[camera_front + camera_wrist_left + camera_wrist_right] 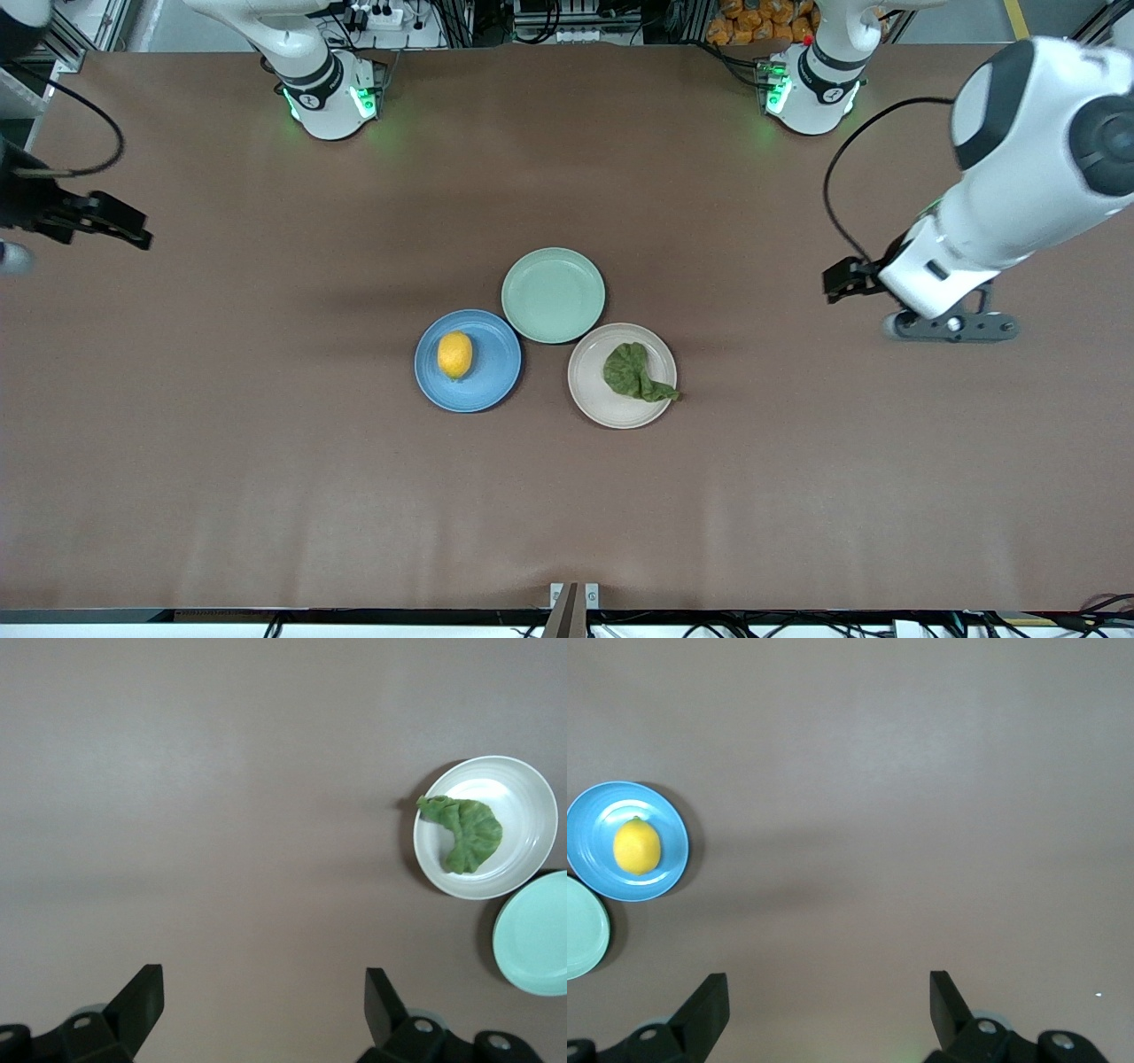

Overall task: Pick lemon and lettuce from blue and beige plates
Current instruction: 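Reach the right gripper to the lemon while the left gripper reaches the lettuce, then lower and close the right gripper on the lemon while the left grasps lettuce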

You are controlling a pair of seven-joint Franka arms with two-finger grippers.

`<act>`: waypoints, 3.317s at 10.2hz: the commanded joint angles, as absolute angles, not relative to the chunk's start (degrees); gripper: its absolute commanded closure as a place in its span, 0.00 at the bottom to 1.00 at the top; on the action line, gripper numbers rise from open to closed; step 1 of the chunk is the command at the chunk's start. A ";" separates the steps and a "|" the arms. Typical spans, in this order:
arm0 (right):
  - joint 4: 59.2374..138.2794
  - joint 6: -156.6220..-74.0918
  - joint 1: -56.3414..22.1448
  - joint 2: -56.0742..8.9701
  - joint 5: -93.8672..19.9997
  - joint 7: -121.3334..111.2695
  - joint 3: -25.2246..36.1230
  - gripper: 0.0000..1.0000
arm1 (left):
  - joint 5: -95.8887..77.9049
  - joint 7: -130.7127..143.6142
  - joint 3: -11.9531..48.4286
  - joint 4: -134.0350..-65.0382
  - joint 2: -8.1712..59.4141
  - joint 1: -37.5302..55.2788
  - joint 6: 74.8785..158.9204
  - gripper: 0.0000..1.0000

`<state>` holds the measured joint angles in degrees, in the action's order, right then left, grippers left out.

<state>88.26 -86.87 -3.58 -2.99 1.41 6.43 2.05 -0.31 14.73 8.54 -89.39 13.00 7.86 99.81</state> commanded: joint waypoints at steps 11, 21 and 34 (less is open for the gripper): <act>98.75 -118.50 -22.41 -20.30 -3.43 36.56 -1.49 0.00 | -0.44 49.11 7.82 -84.21 36.11 22.05 129.88 0.00; 105.47 -139.39 -25.84 -30.85 -1.59 39.73 -3.25 0.00 | 5.18 65.82 2.46 -84.72 45.08 29.79 145.55 0.00; 105.29 -142.38 -24.79 -34.10 -0.17 39.73 -3.16 0.71 | 5.27 68.82 2.64 -84.81 48.34 32.70 139.83 0.86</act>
<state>105.49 -143.05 -25.33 -34.69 -0.94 38.84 -2.70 3.51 66.46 3.30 -85.58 48.34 32.01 140.47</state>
